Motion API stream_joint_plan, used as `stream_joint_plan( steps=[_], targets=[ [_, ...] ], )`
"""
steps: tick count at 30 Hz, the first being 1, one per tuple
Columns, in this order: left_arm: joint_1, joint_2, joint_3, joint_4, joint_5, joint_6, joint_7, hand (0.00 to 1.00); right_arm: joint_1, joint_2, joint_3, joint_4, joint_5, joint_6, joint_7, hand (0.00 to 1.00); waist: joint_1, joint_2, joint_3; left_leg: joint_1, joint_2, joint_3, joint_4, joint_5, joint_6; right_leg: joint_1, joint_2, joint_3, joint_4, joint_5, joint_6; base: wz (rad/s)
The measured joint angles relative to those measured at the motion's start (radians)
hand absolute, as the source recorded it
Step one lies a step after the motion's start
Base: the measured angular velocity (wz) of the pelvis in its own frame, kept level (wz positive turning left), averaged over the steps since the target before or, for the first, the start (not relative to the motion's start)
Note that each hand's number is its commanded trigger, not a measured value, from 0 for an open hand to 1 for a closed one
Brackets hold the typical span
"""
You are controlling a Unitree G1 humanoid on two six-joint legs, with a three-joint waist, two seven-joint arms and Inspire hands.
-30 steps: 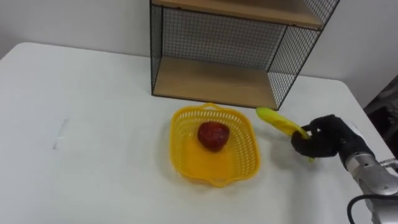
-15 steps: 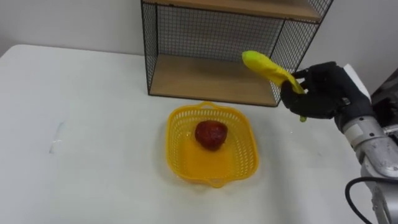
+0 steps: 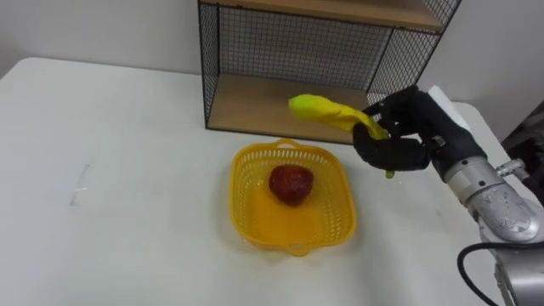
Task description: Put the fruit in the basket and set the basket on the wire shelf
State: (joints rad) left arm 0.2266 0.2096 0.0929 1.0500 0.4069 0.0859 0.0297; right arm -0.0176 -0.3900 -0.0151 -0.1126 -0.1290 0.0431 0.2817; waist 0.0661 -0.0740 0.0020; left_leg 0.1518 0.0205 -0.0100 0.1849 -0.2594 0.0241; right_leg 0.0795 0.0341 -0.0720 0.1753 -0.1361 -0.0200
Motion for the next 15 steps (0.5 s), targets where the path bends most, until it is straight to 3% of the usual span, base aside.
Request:
stream_joint_plan(
  steps=[11,13,14,15],
  targets=[
    [-0.004,0.001,-0.001,0.003,-0.001,-0.001,0.003,0.00,0.000,0.001,0.027,-0.033,-0.022,0.002,0.049,1.00,0.023,-0.008,0.0017,0.000,0.001,0.001,0.002,0.000,0.000,0.000,0.000,-0.002,-0.003,0.000,0.000,0.00],
    [-0.006,0.001,-0.001,0.003,-0.001,0.000,0.007,0.00,0.001,0.001,0.049,-0.032,-0.038,0.003,0.052,0.80,0.022,-0.007,0.0022,0.000,0.002,0.001,0.002,0.000,0.000,0.000,0.000,-0.002,-0.002,0.000,0.000,0.00],
    [-0.007,0.002,-0.001,0.003,0.000,0.000,0.009,0.00,0.001,0.001,0.057,-0.033,-0.040,0.003,0.059,0.62,0.022,-0.006,0.0021,0.000,0.001,0.000,0.000,0.000,0.000,0.000,0.000,-0.004,-0.002,0.000,0.000,0.00],
    [-0.008,0.003,-0.001,0.003,0.000,0.000,0.010,0.00,0.001,0.001,0.061,-0.033,-0.040,0.003,0.066,0.53,0.021,-0.005,0.0020,-0.001,0.001,-0.001,0.001,0.000,0.000,0.000,0.000,-0.005,-0.002,0.000,0.000,0.00]
  ],
)
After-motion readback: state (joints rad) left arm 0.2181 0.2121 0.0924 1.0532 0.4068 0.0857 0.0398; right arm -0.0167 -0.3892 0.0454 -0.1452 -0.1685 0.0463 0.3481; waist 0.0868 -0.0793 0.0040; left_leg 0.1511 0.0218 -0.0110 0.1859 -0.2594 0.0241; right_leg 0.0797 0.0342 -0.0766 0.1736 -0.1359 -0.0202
